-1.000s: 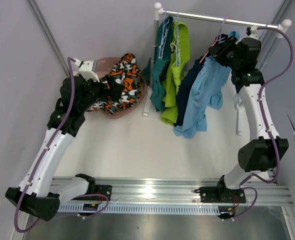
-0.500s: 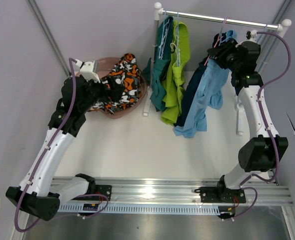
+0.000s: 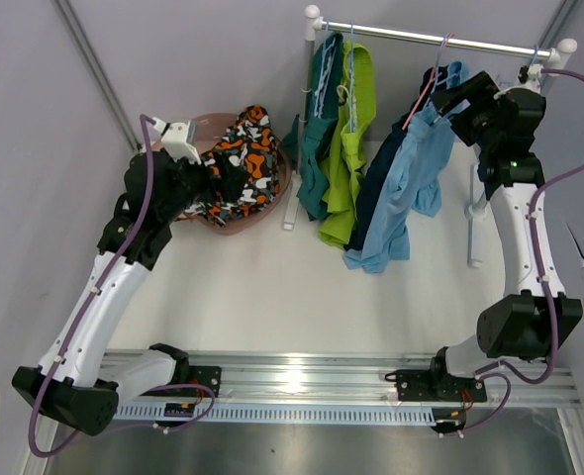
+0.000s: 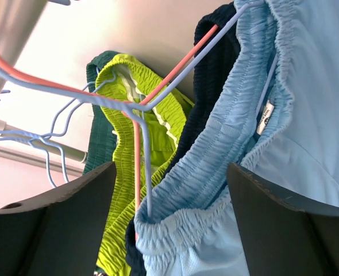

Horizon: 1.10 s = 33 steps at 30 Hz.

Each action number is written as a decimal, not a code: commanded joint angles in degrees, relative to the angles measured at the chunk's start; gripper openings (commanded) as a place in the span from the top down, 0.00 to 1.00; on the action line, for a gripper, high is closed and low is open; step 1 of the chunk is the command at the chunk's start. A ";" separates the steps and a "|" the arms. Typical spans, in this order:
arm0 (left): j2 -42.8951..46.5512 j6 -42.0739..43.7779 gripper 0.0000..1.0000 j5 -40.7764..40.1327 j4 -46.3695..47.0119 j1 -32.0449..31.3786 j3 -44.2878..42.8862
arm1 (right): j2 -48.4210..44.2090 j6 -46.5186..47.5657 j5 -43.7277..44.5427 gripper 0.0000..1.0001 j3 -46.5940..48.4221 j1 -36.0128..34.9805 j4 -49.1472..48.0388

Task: Remove the shorts from the hanger

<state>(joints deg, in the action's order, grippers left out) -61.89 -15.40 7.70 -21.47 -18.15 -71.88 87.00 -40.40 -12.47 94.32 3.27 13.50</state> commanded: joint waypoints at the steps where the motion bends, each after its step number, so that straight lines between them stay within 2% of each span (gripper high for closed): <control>1: -0.25 1.07 0.01 0.03 2.23 -0.66 0.25 | -2.89 0.68 0.43 0.18 -0.98 0.60 -1.10; 7: -0.43 1.07 0.01 -0.06 2.23 -0.83 0.16 | -0.79 -0.55 -1.42 0.42 -0.81 0.78 -2.16; 9: -0.43 1.07 0.01 -0.15 2.23 -0.92 0.07 | 0.00 -0.90 -1.94 0.44 -0.55 0.78 -2.77; 25: -0.34 1.42 0.01 -1.02 2.49 -0.92 1.39 | 3.35 -1.87 -4.23 0.47 1.92 -0.10 -5.32; 33: -0.51 1.25 0.01 -0.76 2.58 -0.92 1.30 | 0.10 -1.26 -1.51 0.49 1.13 -0.37 -4.36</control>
<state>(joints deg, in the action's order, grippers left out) -62.39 -14.96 7.49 -21.28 -18.63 -70.81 90.13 -41.98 -15.16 93.56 3.22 11.22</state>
